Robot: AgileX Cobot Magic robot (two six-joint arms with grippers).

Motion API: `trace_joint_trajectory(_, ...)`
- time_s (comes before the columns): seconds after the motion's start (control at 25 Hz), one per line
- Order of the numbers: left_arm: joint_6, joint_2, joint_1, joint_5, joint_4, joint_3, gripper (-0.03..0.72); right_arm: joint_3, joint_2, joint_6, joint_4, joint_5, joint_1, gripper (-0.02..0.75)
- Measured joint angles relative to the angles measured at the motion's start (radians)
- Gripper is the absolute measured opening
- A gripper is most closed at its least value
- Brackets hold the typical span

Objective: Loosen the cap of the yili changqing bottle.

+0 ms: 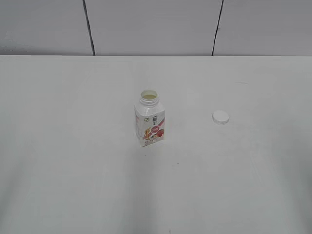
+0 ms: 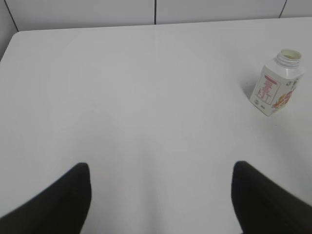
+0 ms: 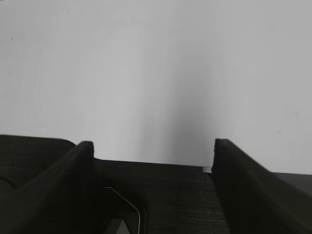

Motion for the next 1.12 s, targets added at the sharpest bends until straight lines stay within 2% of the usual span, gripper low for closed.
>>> trace_joint_trajectory(0.24,-0.028,0.000,0.000,0.000,0.001,0.000,0.545,0.080,-0.101,0.000,0.002,-0.008,0.000,0.588)
trace_joint_trajectory(1.12,-0.038,0.000,0.000,0.000,0.000,0.000,0.545,0.097,-0.453,0.018,0.004,-0.042,0.000,0.587)
